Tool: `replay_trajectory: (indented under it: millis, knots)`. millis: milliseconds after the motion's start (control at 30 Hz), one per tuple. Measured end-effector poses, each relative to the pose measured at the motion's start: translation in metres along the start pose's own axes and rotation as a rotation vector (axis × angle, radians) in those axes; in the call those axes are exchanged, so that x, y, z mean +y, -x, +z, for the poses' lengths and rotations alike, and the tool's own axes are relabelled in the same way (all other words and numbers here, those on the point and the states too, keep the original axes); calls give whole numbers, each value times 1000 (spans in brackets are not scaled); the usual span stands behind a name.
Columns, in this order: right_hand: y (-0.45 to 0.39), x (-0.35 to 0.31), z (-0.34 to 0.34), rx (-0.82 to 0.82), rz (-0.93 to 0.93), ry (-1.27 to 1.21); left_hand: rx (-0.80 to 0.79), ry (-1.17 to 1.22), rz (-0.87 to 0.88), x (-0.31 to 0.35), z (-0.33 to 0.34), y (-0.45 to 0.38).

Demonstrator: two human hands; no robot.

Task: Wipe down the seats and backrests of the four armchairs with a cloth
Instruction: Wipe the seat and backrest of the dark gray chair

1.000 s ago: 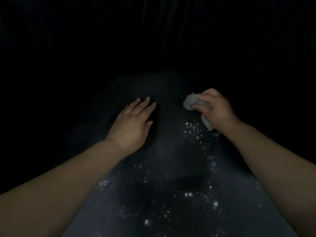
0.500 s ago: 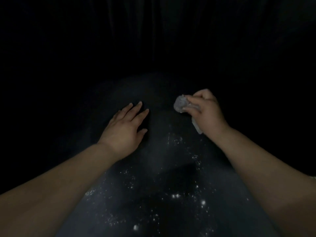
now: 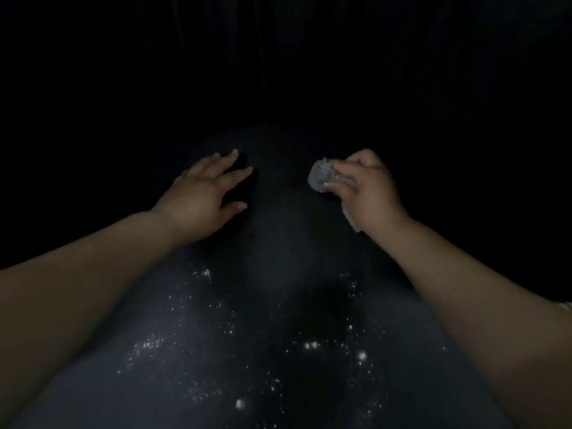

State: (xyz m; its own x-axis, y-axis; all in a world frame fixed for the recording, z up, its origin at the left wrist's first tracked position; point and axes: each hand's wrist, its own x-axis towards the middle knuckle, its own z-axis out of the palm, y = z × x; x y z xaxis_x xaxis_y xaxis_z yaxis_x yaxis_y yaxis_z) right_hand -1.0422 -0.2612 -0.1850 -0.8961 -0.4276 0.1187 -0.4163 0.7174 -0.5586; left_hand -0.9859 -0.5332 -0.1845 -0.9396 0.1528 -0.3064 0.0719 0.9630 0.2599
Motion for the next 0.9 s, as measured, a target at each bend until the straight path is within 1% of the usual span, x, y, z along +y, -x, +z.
replay_trajectory:
  millis: [67, 100, 133, 167, 200, 233, 267, 333, 400, 433, 500, 567, 600, 633, 700, 767, 800, 833, 900]
  knots:
    - [6, -10, 13, -47, 45, -22, -32, -30, 32, -1, -3, -6]
    - [20, -16, 20, -37, 53, -52, -37, -37, 40, 0, -3, -7]
    - [38, -19, 28, -40, 93, -138, -32, -37, 42, 1, -3, -7]
    - [57, -24, 32, -62, 33, -156, -23, -31, 44, 2, -2, -5]
    - [72, -29, 32, -134, -127, -131, -13, -23, 45, 4, -1, -2]
    - [81, -35, 29, -164, -255, -75, -7, -17, 47, 6, -1, 1]
    - [83, -31, 27, -167, -294, -33, -6, -13, 48, 7, 0, 3]
    - [70, -16, 12, -110, -211, -64, -4, -2, 49, 10, 1, 8]
    - [41, -1, -6, 12, -32, -53, 17, 14, 51, 12, 3, 11]
    - [30, 11, -12, 45, 48, -22, 28, 11, 59, 15, 3, 12]
    - [22, 26, -14, 61, 185, -45, 49, -1, 73, 20, 6, 13]
    - [39, 28, -8, 19, 211, -57, 49, -5, 79, 25, 9, 12]
    - [54, 21, -5, -13, 176, -29, 46, -8, 79, 28, 10, 12]
    - [72, 15, 0, -38, 136, -56, 40, -11, 75, 30, 11, 12]
    - [109, 3, 5, -59, 114, -175, 23, -17, 64, 35, 13, 14]
    - [122, -6, 1, -96, 100, -175, 3, -25, 59, 41, 13, 16]
    - [117, -3, 0, -78, 149, -215, -7, -34, 61, 43, 13, 16]
    - [105, 4, -5, -19, 214, -260, -13, -46, 65, 46, 13, 15]
    - [73, 21, -16, 142, 332, -281, -24, -68, 67, 49, 12, 12]
